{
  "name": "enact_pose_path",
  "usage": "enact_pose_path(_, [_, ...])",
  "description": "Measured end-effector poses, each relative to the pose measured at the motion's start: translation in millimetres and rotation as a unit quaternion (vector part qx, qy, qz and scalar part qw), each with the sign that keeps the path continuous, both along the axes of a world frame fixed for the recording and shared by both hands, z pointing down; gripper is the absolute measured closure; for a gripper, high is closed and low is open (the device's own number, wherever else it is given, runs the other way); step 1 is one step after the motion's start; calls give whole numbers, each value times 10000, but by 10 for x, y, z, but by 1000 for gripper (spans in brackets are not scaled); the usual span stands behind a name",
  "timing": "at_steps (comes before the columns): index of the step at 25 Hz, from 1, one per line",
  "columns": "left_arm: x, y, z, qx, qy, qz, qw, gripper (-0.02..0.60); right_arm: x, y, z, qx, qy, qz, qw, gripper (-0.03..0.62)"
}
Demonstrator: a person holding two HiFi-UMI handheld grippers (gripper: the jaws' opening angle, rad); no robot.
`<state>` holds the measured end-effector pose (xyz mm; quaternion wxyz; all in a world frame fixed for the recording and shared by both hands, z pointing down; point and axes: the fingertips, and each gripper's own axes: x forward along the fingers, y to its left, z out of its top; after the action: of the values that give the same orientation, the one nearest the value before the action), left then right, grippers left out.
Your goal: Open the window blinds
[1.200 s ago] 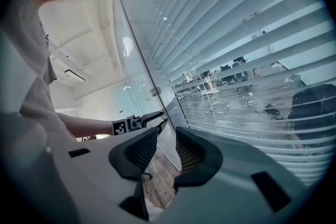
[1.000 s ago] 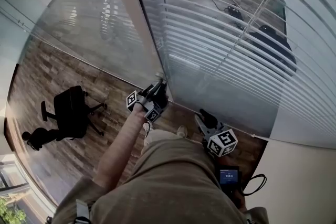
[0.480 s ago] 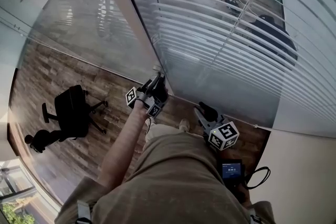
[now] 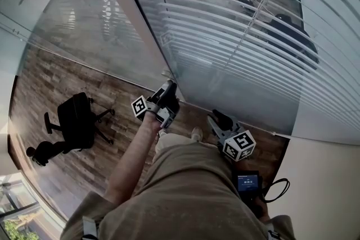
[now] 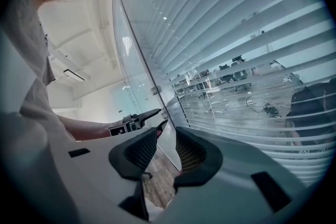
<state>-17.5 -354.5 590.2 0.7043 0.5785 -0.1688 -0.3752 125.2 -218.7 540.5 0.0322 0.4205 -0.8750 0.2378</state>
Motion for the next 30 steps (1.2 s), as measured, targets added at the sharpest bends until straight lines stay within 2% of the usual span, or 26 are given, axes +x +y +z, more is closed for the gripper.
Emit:
enact_pose_path(2, [22, 23, 11, 10, -40, 6, 10000, 417, 14, 5, 11, 9, -1, 5, 10000, 476])
enact_pose_path(4, [54, 48, 1, 126, -306, 79, 9994, 417, 28, 12, 17, 13, -3, 15, 10000, 476])
enact_pose_path(5, [74, 64, -3, 271, -655, 150, 9974, 417, 37, 15, 26, 10, -5, 21, 10000, 476])
enact_pose_path(6, [92, 81, 8, 481, -1170, 240, 9917, 414, 48, 19, 49, 5, -9, 28, 10000, 476])
enact_pose_path(7, [100, 96, 36, 730, -1794, 338, 9805, 414, 58, 23, 83, -3, -15, 38, 10000, 476])
enact_pose_path(8, [91, 104, 75, 983, -2453, 431, 9635, 413, 61, 24, 114, -12, -20, 47, 10000, 476])
enact_pose_path(10, [40, 98, 118, 1414, -3608, 557, 9202, 408, 52, 14, 124, -29, -27, 56, 10000, 476])
enact_pose_path(12, [-12, 82, 93, 1719, -4407, 611, 8789, 408, 41, 11, 82, -46, -24, 47, 10000, 476])
enact_pose_path(14, [-14, 73, 55, 1938, -4893, 666, 8477, 405, 37, 14, 50, -55, -17, 30, 10000, 476])
enact_pose_path(16, [12, 63, 44, 2071, -5187, 705, 8265, 402, 40, 10, 45, -49, -12, 14, 10000, 476])
enact_pose_path(19, [51, 32, 33, 2182, -5470, 680, 8053, 402, 71, -14, 39, -27, -12, 6, 10000, 476])
enact_pose_path(26, [121, 18, 97, 2355, -5915, 738, 7676, 402, 136, -66, 85, -13, -10, -10, 10000, 476])
enact_pose_path(30, [120, 17, 140, 2385, -6069, 744, 7545, 402, 119, -84, 115, -1, -17, -46, 10000, 476])
